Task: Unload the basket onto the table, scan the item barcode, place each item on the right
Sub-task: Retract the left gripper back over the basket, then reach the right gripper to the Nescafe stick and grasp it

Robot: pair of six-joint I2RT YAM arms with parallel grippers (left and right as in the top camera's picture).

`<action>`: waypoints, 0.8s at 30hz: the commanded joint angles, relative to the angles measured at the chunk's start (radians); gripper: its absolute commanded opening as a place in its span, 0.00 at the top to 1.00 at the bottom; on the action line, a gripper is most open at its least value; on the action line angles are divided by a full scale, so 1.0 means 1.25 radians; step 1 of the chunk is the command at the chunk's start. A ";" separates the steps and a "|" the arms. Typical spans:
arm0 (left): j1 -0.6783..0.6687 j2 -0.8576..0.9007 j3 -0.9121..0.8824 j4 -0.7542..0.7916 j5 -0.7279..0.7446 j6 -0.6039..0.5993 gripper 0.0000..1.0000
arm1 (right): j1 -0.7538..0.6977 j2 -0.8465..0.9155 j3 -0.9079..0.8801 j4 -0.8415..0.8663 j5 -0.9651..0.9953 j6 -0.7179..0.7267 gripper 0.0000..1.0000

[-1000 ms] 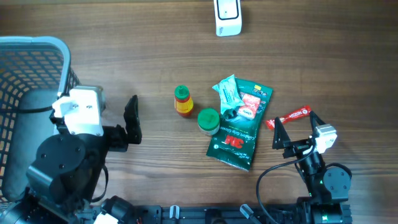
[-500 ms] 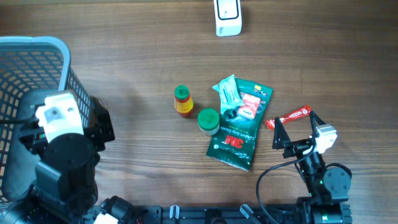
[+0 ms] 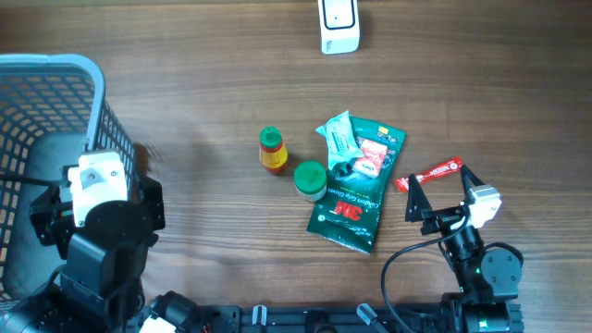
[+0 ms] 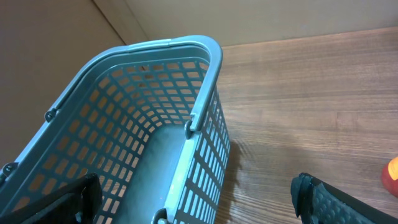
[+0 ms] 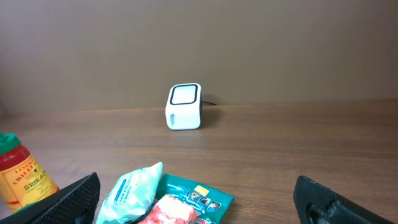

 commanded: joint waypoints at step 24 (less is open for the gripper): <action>0.386 -0.099 0.005 -0.001 -0.010 0.005 0.00 | 0.002 0.602 0.519 -0.402 -0.131 0.303 0.00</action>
